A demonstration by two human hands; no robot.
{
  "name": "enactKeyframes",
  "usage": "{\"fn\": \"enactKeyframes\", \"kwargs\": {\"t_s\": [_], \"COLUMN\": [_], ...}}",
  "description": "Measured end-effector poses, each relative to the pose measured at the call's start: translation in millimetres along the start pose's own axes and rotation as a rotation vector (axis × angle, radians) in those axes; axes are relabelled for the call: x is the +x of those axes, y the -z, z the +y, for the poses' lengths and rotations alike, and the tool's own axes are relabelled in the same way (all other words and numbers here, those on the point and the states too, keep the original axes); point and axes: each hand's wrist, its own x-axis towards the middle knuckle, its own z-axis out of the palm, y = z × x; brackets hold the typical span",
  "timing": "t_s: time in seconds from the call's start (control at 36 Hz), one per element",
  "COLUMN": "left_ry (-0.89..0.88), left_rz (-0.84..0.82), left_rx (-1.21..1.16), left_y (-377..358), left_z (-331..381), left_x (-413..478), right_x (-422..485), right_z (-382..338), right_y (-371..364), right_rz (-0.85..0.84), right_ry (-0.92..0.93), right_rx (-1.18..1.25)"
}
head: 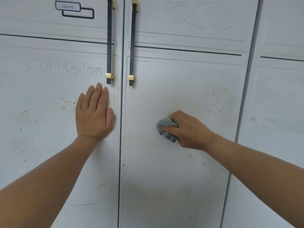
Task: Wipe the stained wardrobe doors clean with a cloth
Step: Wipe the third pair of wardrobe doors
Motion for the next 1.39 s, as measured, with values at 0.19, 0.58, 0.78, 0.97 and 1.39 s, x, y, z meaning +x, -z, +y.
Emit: {"fn": "enactKeyframes", "kwargs": {"t_s": [0.19, 0.58, 0.78, 0.97, 1.39], "left_ry": [-0.008, -0.008, -0.01, -0.005, 0.002], "left_rz": [0.0, 0.002, 0.003, -0.006, -0.01], "left_rx": [0.003, 0.003, -0.003, -0.005, -0.009], "left_y": [0, 0, 0, 0, 0], "left_z": [-1, 0, -1, 0, 0], "left_x": [0, 0, -1, 0, 0], "right_x": [31, -13, -23, -5, -37], "right_z": [62, 48, 8, 49, 75], "right_y": [51, 23, -2, 56, 46], "right_rz": [0.535, 0.223, 0.097, 0.32, 0.204], "right_ry": [-0.45, -0.276, -0.166, -0.279, -0.317], "right_rx": [-0.061, -0.067, 0.009, -0.015, -0.127]}}
